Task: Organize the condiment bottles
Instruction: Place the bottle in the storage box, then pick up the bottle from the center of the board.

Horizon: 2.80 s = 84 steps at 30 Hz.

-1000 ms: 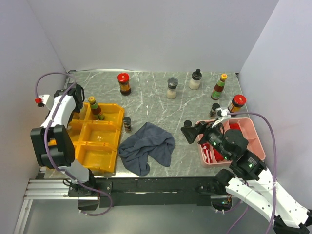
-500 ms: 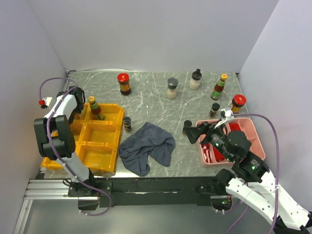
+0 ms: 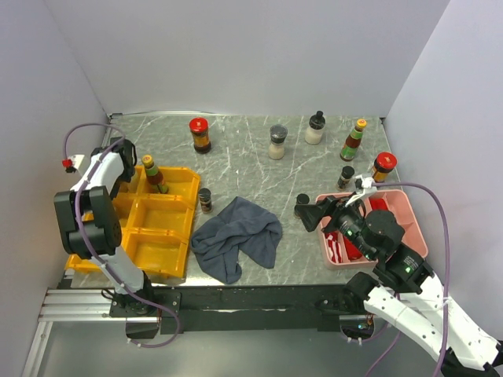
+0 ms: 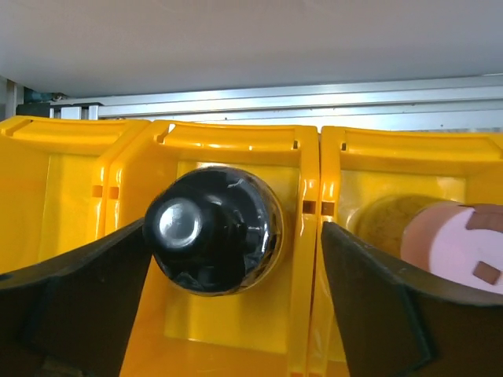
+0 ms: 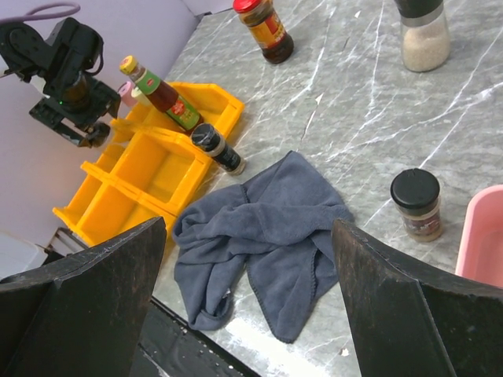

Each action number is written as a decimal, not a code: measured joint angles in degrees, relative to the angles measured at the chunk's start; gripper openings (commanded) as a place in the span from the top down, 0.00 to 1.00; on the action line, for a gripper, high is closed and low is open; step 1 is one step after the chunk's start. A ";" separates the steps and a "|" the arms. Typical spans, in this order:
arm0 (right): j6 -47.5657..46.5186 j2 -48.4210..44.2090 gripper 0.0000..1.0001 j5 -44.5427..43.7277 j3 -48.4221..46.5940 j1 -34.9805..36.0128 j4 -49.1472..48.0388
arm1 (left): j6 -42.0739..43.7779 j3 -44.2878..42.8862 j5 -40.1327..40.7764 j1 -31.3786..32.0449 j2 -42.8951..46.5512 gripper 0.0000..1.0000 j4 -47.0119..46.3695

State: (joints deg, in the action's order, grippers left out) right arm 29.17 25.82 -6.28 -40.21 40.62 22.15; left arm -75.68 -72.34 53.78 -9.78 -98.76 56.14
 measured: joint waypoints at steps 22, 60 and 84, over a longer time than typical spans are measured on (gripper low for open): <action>4.31 10.38 0.07 2.97 0.00 0.00 -1.57 | 26.99 2.91 -22.36 4.15 29.77 0.01 -18.82; -7.65 44.19 0.05 -24.37 -33.81 -13.07 1.40 | 50.14 27.28 -63.82 56.28 32.28 0.01 -66.99; -13.22 98.49 0.15 -11.69 -77.02 -32.54 0.26 | 55.32 32.15 -49.37 64.17 32.59 0.01 -70.73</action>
State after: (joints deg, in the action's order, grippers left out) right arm 15.94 124.31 -17.98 -117.23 8.08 22.41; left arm -20.36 -40.18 4.40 54.39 -66.17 -14.59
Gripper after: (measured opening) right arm 0.842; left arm 0.994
